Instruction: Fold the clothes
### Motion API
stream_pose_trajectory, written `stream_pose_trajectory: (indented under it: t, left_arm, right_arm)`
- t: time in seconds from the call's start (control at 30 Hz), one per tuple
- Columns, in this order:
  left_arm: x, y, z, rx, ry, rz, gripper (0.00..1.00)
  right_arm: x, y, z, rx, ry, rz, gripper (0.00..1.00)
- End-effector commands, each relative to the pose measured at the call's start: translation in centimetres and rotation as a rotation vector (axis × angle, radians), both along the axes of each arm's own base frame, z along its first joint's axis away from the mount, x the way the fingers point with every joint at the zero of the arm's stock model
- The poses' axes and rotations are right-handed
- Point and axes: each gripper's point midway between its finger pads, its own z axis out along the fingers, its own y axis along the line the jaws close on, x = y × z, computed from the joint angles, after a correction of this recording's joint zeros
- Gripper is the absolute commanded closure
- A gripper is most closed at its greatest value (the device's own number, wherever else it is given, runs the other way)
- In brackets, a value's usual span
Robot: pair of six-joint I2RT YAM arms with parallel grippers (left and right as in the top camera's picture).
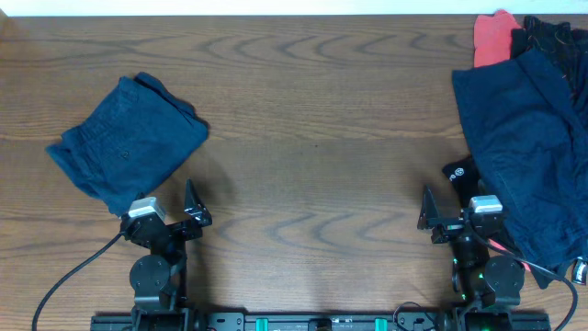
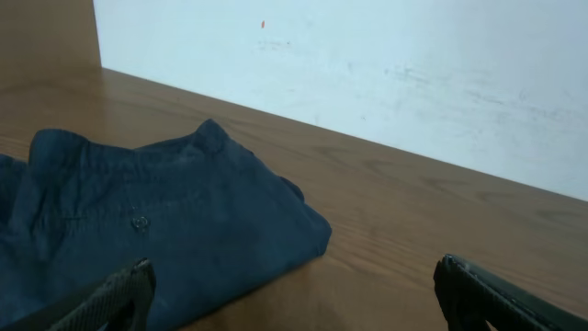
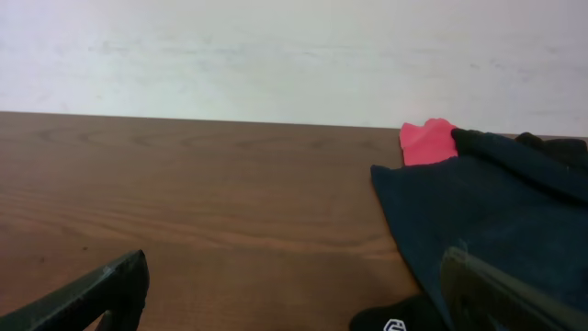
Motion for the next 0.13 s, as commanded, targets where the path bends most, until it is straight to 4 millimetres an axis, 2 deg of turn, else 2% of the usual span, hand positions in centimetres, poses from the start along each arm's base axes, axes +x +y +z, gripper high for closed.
stream_pose_trajectory:
  t: [0.0,0.1]
  left_arm:
    - [-0.09,0.08,-1.90,0.011,0.062,0.004,0.02]
    - [-0.09,0.08,-1.90,0.011,0.062,0.004,0.02]
  right_arm:
    - [-0.04,0.34,-0.03,-0.015,-0.002,0.014,0.01]
    - [-0.04,0.34,-0.03,-0.015,-0.002,0.014,0.01]
